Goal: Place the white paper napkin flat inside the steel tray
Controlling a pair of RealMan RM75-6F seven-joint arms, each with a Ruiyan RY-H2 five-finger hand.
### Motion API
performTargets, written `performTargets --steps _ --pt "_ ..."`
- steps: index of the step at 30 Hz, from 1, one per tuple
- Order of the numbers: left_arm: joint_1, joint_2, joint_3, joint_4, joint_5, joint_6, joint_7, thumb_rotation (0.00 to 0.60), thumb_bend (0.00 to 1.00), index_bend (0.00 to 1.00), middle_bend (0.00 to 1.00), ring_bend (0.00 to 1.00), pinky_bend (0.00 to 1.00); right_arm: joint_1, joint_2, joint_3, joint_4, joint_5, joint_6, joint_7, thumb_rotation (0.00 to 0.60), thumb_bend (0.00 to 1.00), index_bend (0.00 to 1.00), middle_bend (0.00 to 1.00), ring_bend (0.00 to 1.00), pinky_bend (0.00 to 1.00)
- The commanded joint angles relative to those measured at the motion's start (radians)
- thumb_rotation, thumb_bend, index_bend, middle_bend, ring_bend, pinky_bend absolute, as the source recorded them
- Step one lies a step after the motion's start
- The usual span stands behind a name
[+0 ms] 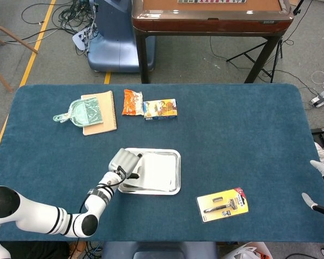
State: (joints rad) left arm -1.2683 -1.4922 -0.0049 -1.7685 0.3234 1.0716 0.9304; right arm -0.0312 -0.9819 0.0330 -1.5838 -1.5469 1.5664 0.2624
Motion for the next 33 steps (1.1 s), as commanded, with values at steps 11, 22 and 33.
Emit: performTargets --steps 11,22,33 --pt "0.021 -0.046 -0.011 0.131 -0.024 -0.028 0.012 0.178 0.52 0.15 1.00 1.00 1.00 -0.006 0.002 -0.002 -0.003 0.003 0.004 -0.003 0.600 0.24 0.16 0.20 0.10 0.11" --pt "0.018 -0.065 -0.007 0.163 -0.077 -0.042 0.068 0.204 0.52 0.15 1.00 1.00 1.00 -0.006 0.000 -0.002 0.000 0.004 0.003 -0.001 0.600 0.24 0.16 0.20 0.10 0.11" --pt "0.019 -0.052 -0.012 0.130 -0.097 -0.033 0.097 0.207 0.52 0.16 1.00 1.00 1.00 -0.010 -0.001 -0.002 0.005 0.007 0.003 0.004 0.600 0.24 0.16 0.20 0.10 0.11"
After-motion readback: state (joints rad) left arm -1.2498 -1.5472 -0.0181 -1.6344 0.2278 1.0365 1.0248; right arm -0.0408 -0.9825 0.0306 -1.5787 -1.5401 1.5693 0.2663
